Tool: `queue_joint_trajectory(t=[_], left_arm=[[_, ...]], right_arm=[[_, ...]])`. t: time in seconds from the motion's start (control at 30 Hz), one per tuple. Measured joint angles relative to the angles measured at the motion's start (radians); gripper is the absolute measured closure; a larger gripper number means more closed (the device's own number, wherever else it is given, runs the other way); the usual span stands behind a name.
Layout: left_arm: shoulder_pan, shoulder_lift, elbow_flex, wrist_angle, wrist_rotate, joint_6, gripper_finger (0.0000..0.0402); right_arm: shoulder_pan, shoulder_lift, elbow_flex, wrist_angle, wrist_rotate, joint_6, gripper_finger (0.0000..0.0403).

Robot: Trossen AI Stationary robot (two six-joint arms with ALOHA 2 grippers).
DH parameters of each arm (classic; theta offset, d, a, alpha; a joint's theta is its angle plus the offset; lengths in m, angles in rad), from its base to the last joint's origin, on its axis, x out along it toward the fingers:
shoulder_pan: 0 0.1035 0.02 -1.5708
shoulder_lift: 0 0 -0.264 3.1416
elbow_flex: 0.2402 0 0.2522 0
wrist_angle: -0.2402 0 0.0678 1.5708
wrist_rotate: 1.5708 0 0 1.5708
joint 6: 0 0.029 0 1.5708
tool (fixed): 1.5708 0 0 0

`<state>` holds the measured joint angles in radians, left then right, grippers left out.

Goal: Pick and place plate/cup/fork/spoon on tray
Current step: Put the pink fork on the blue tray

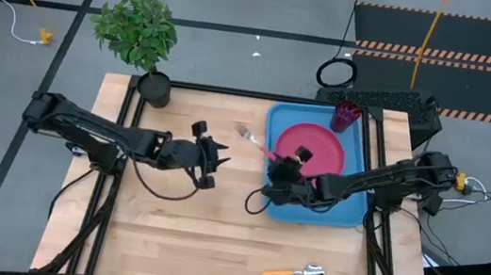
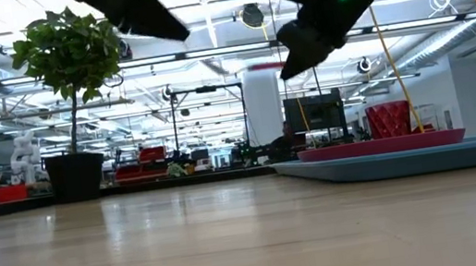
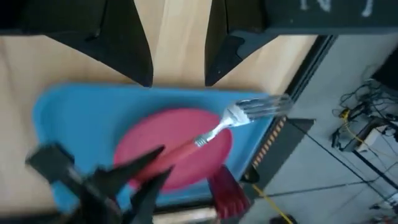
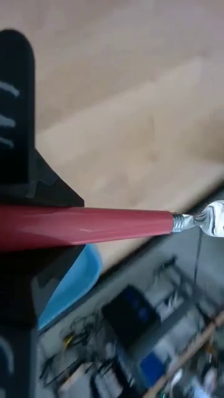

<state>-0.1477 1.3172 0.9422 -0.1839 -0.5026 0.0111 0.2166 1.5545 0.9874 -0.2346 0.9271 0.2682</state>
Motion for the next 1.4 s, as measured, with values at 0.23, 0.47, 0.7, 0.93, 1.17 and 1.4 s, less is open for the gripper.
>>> queue_joint_trajectory(t=[0.23, 0.47, 0.7, 0.93, 1.17, 1.4], left_arm=[[0.003, 0.076, -0.018, 0.164, 0.006, -0.019, 0.0265], [0.023, 0.212, -0.04, 0.487, 0.004, -0.013, 0.0254], [0.06, 0.298, -0.04, 0.728, 0.055, -0.152, 0.023], [0.068, 0.464, -0.04, 1.059, 0.099, -0.141, 0.0197], [0.076, 0.57, -0.04, 1.26, 0.092, -0.115, 0.0177], [0.114, 0.597, -0.026, 1.277, 0.164, -0.168, 0.0178]], right_arm=[[0.056, 0.003, -0.002, -0.001, 0.258, 0.164, 0.0351], [0.094, 0.005, -0.132, 0.428, 0.302, -0.001, 0.0351], [0.103, 0.006, -0.348, 1.091, 0.223, -0.267, 0.0351], [0.113, 0.008, -0.392, 1.151, 0.229, -0.279, 0.0351], [0.114, 0.057, -0.391, 1.151, 0.23, -0.253, 0.0351], [0.113, 0.086, -0.376, 1.154, 0.237, -0.254, 0.0351]])
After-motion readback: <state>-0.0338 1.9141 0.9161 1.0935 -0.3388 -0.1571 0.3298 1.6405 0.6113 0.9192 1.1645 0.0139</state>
